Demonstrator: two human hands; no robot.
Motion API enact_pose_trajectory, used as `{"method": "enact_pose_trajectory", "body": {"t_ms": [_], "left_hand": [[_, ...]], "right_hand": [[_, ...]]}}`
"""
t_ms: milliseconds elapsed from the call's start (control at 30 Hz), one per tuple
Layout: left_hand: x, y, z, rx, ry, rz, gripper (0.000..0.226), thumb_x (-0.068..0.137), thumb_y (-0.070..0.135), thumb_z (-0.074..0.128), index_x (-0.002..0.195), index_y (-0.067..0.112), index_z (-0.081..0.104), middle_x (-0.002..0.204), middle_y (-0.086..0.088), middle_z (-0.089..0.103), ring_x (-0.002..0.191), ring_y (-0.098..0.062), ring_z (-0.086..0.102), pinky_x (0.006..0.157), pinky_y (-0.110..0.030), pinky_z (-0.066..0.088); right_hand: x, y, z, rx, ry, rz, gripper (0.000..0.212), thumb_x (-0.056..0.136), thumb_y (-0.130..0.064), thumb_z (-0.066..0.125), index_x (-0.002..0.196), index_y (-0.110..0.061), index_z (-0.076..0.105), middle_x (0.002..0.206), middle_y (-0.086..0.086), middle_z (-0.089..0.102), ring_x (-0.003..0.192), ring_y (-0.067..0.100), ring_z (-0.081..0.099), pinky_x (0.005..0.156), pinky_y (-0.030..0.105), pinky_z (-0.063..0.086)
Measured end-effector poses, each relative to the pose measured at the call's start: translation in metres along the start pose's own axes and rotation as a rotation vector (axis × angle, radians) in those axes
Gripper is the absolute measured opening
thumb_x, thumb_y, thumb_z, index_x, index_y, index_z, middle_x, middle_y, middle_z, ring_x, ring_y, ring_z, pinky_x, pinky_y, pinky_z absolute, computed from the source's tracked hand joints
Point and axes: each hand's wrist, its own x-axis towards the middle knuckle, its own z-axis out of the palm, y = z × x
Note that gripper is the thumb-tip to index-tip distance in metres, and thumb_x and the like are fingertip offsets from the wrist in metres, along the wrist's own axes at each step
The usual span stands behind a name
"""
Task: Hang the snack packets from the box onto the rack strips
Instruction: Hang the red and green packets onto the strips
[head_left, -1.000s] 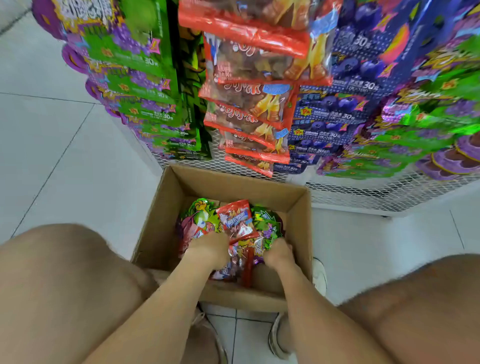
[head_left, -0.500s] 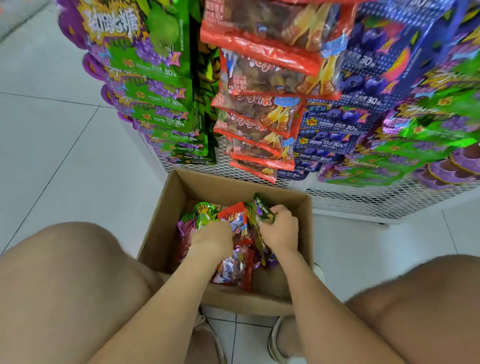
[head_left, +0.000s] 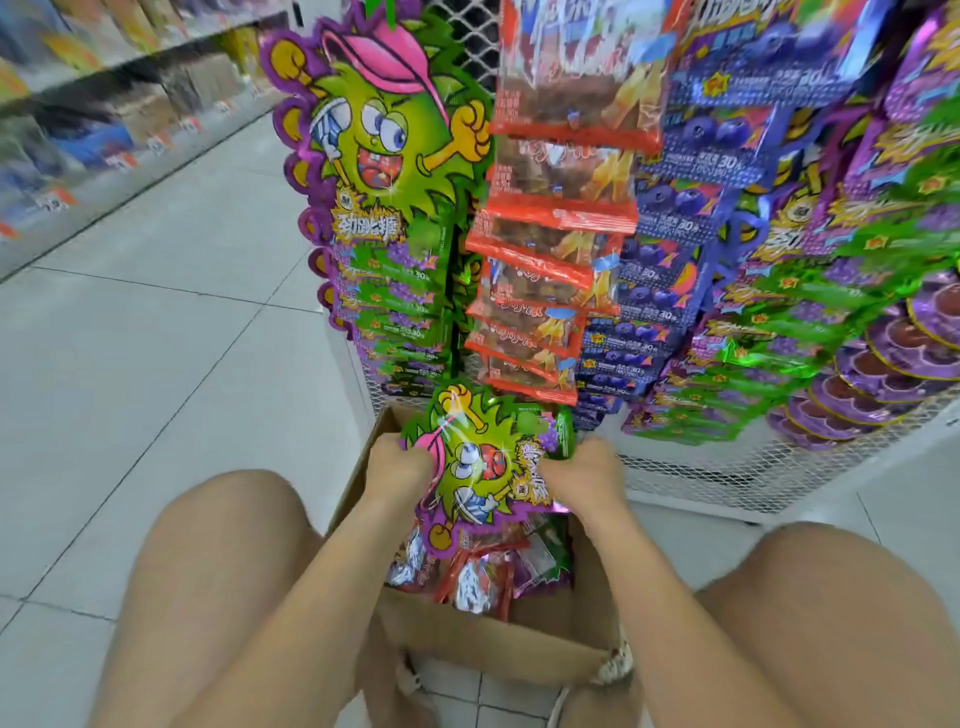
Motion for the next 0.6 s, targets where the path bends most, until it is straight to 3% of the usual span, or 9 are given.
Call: {"method": "enact_pose_trajectory", "body": {"t_ms": [67,133,167,233,333,433,533,600], "left_hand": [[0.002,0.012,-0.014,0.189,-0.028,0.182,0.025,0.092,0.007,0.07,0.081,0.016,0.049,0.07,0.001,0.043,0.062,-0.02,0.04,0.054,-0.026,0.031],[-0.004,0.032,-0.026,0.226,-0.137,0.308,0.027,0.089,0.018,0.082,0.076,0.019,0.059,0.075,0.006,0.059,0.073,-0.019,0.058,0.067,-0.028,0.047],[-0.009,0.043,-0.031,0.254,-0.18,0.365,0.025,0.088,0.022,0.086,0.077,0.02,0.063,0.076,0.007,0.063,0.076,-0.012,0.063,0.07,-0.027,0.05],[-0.022,0.068,-0.041,0.348,-0.257,0.482,0.022,0.086,0.027,0.088,0.082,0.013,0.072,0.068,0.007,0.063,0.063,0.004,0.061,0.059,-0.015,0.044],[-0.031,0.103,-0.057,0.479,-0.304,0.668,0.021,0.083,0.033,0.09,0.074,0.021,0.075,0.058,0.008,0.062,0.052,-0.001,0.056,0.054,-0.016,0.038],[-0.037,0.143,-0.075,0.553,-0.396,0.759,0.02,0.082,0.036,0.089,0.072,0.024,0.076,0.061,0.006,0.066,0.057,-0.007,0.051,0.059,-0.027,0.039],[-0.049,0.183,-0.09,0.526,-0.375,0.868,0.016,0.083,0.035,0.088,0.082,0.021,0.081,0.076,-0.002,0.075,0.069,-0.021,0.066,0.066,-0.04,0.05],[-0.054,0.21,-0.098,0.473,-0.289,0.943,0.016,0.084,0.037,0.087,0.09,0.023,0.081,0.085,0.006,0.077,0.081,-0.014,0.072,0.075,-0.037,0.057]], "right_hand": [[-0.015,-0.013,-0.007,-0.324,-0.057,-0.098,0.031,0.085,-0.019,0.072,0.074,-0.007,0.045,0.073,0.007,0.059,0.074,0.029,0.064,0.062,0.033,0.047],[-0.028,-0.029,-0.011,-0.526,-0.033,-0.235,0.033,0.09,-0.021,0.068,0.074,-0.015,0.04,0.083,0.008,0.058,0.084,0.032,0.066,0.061,0.034,0.045],[-0.032,-0.037,-0.012,-0.554,-0.001,-0.301,0.033,0.091,-0.025,0.067,0.076,-0.015,0.04,0.084,0.008,0.057,0.086,0.034,0.066,0.06,0.035,0.044],[-0.042,-0.059,-0.016,-0.531,0.095,-0.422,0.034,0.093,-0.035,0.068,0.079,-0.015,0.044,0.079,0.006,0.054,0.084,0.034,0.065,0.058,0.037,0.047],[-0.057,-0.095,-0.03,-0.432,0.144,-0.601,0.035,0.092,-0.038,0.072,0.111,-0.018,0.05,0.087,0.003,0.061,0.08,0.027,0.065,0.055,0.035,0.047],[-0.071,-0.124,-0.046,-0.483,0.056,-0.788,0.04,0.097,-0.042,0.065,0.132,-0.032,0.051,0.11,-0.002,0.05,0.095,0.024,0.064,0.072,0.04,0.055],[-0.08,-0.154,-0.062,-0.592,0.103,-0.875,0.033,0.1,-0.051,0.059,0.125,-0.03,0.063,0.104,-0.004,0.038,0.092,0.021,0.058,0.067,0.037,0.046],[-0.083,-0.176,-0.076,-0.545,0.178,-0.933,0.026,0.098,-0.052,0.061,0.103,-0.027,0.064,0.099,-0.004,0.039,0.092,0.021,0.054,0.068,0.036,0.042]]}}
